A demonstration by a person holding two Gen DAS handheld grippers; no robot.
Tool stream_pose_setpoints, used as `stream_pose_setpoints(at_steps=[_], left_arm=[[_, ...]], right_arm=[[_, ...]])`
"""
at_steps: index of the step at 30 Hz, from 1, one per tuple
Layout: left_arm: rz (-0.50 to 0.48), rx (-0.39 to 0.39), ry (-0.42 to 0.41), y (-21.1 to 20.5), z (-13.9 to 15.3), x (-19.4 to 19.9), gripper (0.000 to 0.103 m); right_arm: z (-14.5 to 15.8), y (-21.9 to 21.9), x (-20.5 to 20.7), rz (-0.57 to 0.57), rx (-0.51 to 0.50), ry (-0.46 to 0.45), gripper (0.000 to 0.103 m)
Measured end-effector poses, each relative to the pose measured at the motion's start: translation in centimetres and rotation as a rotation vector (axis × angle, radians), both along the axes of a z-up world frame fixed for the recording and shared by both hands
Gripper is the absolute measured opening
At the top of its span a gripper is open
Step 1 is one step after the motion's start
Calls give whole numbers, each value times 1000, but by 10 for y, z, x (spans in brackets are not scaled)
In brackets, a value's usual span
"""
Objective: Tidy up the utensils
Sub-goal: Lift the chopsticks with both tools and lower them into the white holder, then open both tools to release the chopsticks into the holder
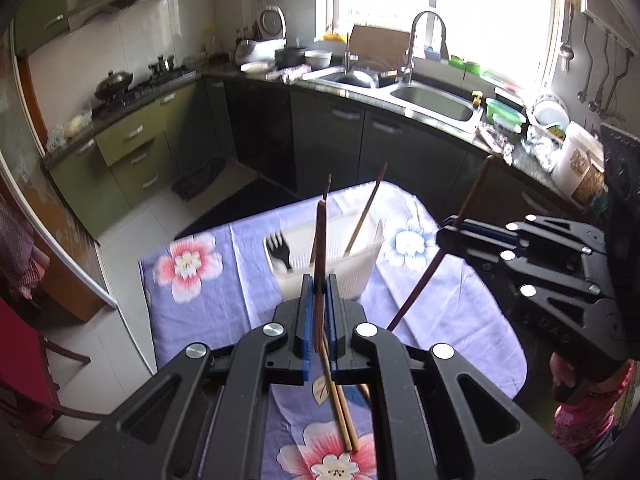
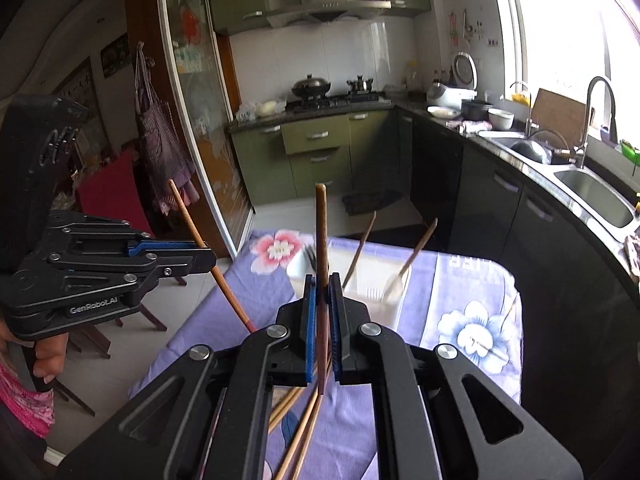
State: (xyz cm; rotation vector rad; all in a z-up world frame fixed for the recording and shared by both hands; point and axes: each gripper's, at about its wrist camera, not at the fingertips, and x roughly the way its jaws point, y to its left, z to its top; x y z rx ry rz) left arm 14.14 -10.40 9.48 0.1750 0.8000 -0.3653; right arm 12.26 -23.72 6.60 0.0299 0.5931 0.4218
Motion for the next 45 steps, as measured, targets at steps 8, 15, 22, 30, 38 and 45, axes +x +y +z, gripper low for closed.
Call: stream_pose_setpoints(at_steps=[8,15,22,30,38,45], left_arm=[[26,-12,-166,-21,59,19,6],[57,17,-132,-34,18,70,6],[77,33,-21,-28,-44,101,6],[82,38,6,-19,-59,101,7],[83,43,-64,-17,-34,73,46],[52,13,31,-5,-66,39,46]], right_arm=[[53,-11,33,-76,83,-126,7],[34,-5,82,-151,22,-112,7],[-19,-4,118,-149,-18,-9,7],[-30,0,115,-134,-42,4,11],[-2,-4,63,-99,3,-68,19],[-32,-9,8,-60,-48,-23,31]])
